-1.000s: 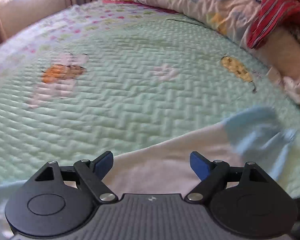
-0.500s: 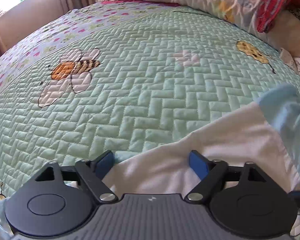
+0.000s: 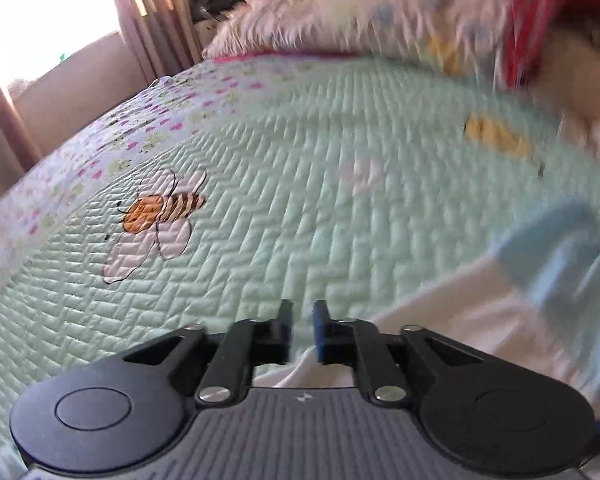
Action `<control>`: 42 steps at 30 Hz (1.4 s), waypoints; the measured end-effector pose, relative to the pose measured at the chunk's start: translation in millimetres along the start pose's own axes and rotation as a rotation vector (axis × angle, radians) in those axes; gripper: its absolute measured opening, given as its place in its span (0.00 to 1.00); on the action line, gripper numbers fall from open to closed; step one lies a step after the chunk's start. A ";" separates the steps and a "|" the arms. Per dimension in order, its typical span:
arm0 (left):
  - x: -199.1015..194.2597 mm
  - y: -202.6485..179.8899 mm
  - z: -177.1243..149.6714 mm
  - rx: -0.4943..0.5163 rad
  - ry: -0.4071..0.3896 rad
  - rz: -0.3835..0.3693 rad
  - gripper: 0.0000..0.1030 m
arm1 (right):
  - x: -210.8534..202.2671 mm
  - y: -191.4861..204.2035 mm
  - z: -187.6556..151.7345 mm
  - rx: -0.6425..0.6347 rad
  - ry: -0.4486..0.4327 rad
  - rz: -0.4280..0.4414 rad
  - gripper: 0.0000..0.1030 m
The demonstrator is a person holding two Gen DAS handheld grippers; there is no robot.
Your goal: Fold clothes
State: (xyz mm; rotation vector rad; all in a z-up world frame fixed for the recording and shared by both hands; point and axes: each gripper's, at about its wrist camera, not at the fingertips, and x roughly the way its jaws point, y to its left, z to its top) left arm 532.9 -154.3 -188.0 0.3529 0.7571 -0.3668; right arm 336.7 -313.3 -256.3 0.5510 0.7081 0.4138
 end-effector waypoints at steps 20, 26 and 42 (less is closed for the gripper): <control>39.8 -74.1 10.1 -0.007 -0.045 0.034 0.70 | -4.7 4.3 2.0 -0.026 -0.017 0.031 0.37; -22.8 -58.8 -12.7 -0.097 -0.150 -0.017 0.76 | -4.5 5.3 1.1 -0.029 -0.019 0.027 0.37; -64.7 -2.7 -59.9 -0.244 -0.035 -0.064 0.89 | -49.0 -21.3 11.7 0.235 -0.254 0.103 0.67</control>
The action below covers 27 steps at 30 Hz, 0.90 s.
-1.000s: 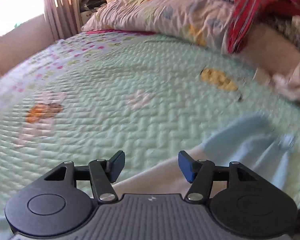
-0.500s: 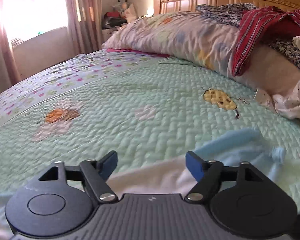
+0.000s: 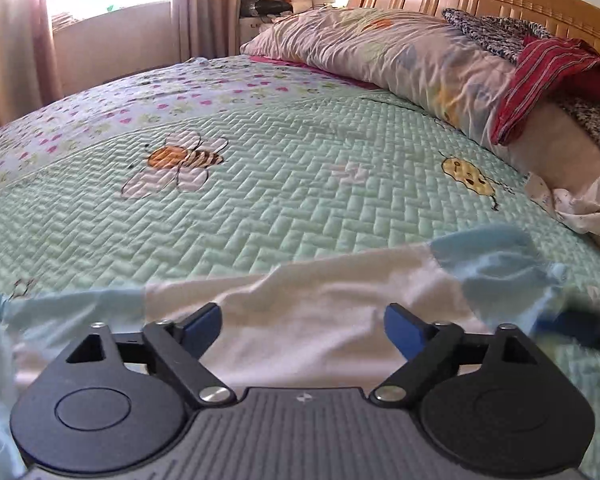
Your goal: Fold clothes
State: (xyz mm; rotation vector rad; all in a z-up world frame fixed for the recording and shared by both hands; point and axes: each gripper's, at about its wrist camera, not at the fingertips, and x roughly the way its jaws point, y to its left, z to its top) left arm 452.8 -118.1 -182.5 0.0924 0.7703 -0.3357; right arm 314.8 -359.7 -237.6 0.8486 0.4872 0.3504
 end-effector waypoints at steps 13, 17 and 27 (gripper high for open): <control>-30.3 -46.0 -61.3 -0.047 0.141 -0.057 0.92 | -49.5 -60.3 18.7 0.393 -0.178 -0.116 0.80; -34.0 -45.1 -70.0 -0.021 0.172 0.029 0.93 | -42.7 -62.3 16.6 0.367 -0.217 -0.127 0.80; -51.8 -38.1 -81.7 0.078 0.155 0.217 0.99 | 7.3 -34.2 13.2 0.063 -0.257 -0.313 0.97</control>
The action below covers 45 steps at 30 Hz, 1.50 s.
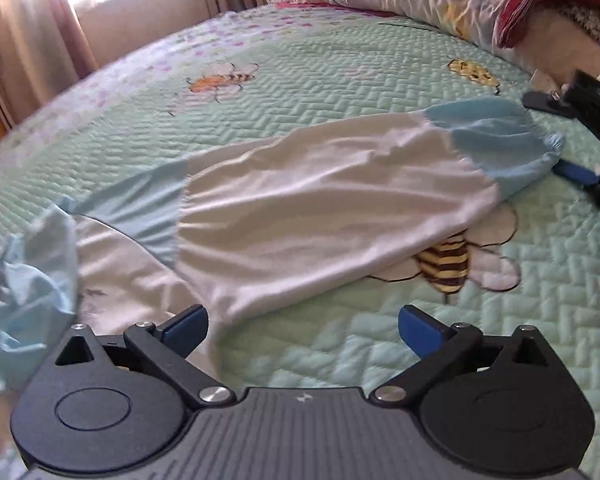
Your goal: Fold clothes
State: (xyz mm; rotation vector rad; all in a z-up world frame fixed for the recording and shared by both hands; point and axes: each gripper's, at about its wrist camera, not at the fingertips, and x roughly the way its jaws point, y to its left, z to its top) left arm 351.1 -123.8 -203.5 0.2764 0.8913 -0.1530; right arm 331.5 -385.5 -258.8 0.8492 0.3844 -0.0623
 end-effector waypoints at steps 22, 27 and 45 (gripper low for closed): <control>5.1 39.1 -12.3 -0.115 0.062 -0.056 0.99 | 0.1 -36.2 1.5 0.172 -0.003 0.051 0.17; 3.5 23.3 -10.2 -0.094 0.057 -0.077 0.99 | 2.1 -32.5 0.9 0.141 0.015 0.046 0.15; -12.9 26.4 -3.5 -0.242 0.028 -0.171 0.99 | 4.4 -42.9 4.1 0.187 -0.025 0.056 0.21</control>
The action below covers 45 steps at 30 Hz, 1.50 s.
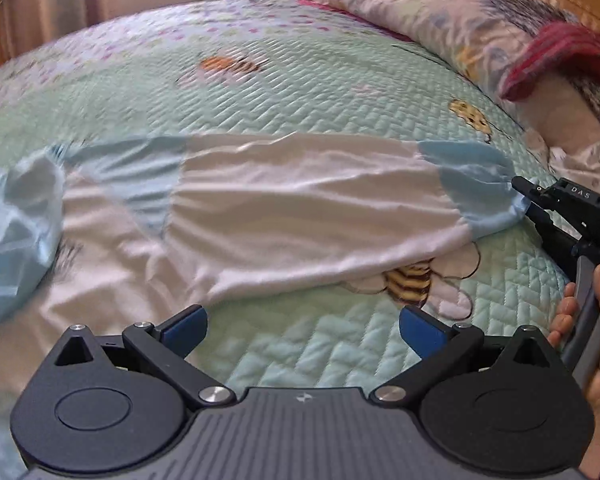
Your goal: Fold clothes
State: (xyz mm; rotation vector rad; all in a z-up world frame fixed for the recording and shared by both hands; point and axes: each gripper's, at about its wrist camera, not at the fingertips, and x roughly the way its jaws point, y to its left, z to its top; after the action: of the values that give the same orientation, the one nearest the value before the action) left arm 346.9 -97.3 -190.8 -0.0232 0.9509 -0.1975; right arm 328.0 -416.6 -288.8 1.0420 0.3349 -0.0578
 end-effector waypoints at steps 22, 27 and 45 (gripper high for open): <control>-122.2 235.6 -86.9 -0.313 -0.083 0.091 0.99 | -15.5 244.4 -335.9 -1.446 0.496 0.413 0.03; -107.1 254.7 -92.1 -0.364 -0.084 0.070 0.99 | -15.7 242.8 -345.1 -1.512 0.479 0.391 0.03; -113.9 200.7 -14.5 -0.196 -0.197 -0.104 0.99 | -24.4 240.3 -351.1 -1.501 0.512 0.495 0.04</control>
State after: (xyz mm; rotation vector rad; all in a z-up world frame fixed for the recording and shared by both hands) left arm 302.4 121.0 -128.8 -0.2682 0.7696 -0.1936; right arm 268.2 2.6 -241.4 -0.4055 0.4405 0.8102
